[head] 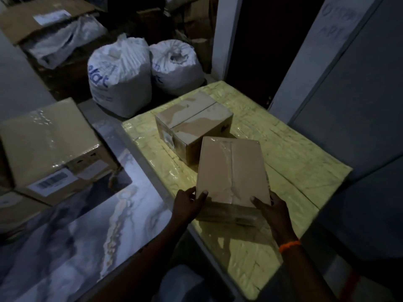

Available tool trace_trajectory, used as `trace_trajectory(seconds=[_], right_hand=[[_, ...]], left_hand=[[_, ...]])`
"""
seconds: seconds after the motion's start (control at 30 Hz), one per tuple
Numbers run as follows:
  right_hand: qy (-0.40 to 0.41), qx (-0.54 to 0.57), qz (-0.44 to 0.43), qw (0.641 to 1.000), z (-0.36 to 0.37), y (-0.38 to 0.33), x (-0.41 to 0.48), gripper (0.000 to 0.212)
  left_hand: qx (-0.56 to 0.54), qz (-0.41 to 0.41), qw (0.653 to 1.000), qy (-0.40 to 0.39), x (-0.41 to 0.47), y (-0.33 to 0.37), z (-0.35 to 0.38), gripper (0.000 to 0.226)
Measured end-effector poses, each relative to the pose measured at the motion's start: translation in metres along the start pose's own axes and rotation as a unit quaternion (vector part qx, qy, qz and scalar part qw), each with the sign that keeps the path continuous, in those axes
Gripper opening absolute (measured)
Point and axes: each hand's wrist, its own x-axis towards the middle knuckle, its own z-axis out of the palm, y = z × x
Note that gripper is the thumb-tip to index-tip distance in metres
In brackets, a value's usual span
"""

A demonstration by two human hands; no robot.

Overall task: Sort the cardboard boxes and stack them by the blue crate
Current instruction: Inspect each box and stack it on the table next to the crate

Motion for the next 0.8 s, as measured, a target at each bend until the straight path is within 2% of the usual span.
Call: trace_trajectory(seconds=[0.1,0.2,0.33,0.43,0.53,0.6,0.8], right_hand=[[-0.023,0.045,-0.033,0.998,0.009,-0.022,-0.048,0.041],[-0.067,0.076,-0.032,0.994,0.023,-0.038,-0.092,0.036],[-0.153,0.091,-0.024,0.984,0.056,-0.053,-0.135,0.035],[-0.226,0.086,-0.05,0.969,0.086,-0.065,-0.155,0.04],[-0.298,0.043,-0.086,0.95,0.113,-0.07,-0.164,0.049],[-0.342,0.015,-0.108,0.933,0.131,-0.071,-0.165,0.058],[-0.458,-0.091,-0.18,0.866,0.191,-0.066,-0.162,0.06]], left_hand=[[-0.08,-0.008,0.994,0.075,-0.043,0.0,-0.028,0.041],[-0.063,-0.004,0.987,0.148,-0.078,-0.007,-0.065,0.046],[-0.102,0.022,0.965,0.239,-0.133,-0.005,-0.123,0.021],[-0.156,0.035,0.948,0.275,-0.172,-0.016,-0.162,0.029],[-0.179,0.0,0.928,0.326,-0.213,-0.042,-0.182,0.034],[-0.195,-0.029,0.911,0.363,-0.24,-0.06,-0.186,0.035],[-0.293,-0.114,0.846,0.43,-0.299,-0.111,-0.163,0.039]])
